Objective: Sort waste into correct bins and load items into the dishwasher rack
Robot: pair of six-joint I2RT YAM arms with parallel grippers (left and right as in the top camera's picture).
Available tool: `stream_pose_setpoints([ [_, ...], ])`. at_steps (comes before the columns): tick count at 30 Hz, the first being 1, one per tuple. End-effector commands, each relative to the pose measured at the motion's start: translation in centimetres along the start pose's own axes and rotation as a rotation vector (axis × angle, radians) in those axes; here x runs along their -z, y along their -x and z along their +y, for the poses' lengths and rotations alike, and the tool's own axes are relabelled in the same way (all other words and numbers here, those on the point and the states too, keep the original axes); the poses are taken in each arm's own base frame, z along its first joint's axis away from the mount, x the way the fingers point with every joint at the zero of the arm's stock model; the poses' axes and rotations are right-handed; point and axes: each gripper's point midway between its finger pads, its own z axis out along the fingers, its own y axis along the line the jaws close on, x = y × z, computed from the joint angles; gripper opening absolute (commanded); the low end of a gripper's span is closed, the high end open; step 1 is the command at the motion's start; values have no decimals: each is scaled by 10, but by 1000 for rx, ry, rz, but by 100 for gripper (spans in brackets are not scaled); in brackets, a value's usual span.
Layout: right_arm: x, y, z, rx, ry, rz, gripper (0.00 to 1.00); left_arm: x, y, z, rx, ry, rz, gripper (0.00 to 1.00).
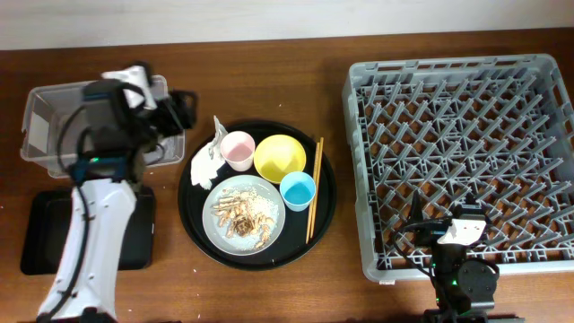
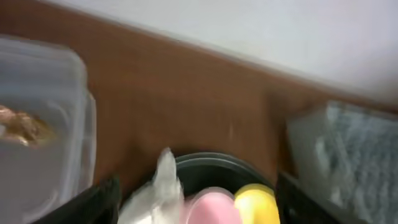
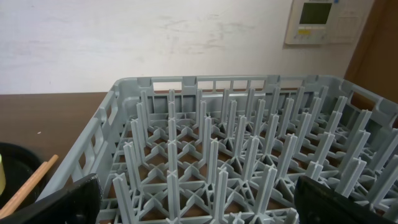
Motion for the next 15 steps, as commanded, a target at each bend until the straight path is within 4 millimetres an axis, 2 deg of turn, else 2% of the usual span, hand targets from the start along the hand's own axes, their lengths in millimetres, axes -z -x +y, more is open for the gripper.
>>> stream_pose_setpoints([
  [1, 0, -3, -3, -2, -16, 5, 99, -25, -44, 22, -166, 181, 151, 78],
  [2, 0, -3, -3, -2, -16, 5, 99, -27, -55, 41, -168, 282, 194, 78],
  [3, 0, -3, -3, -2, -16, 5, 99, -30, -64, 51, -165, 320, 229, 74],
  [7, 0, -3, -3, -2, -16, 5, 99, -53, -98, 68, -149, 345, 346, 72],
  [15, 0, -3, -3, -2, -16, 5, 99, -86, -132, 70, -195, 332, 432, 69],
])
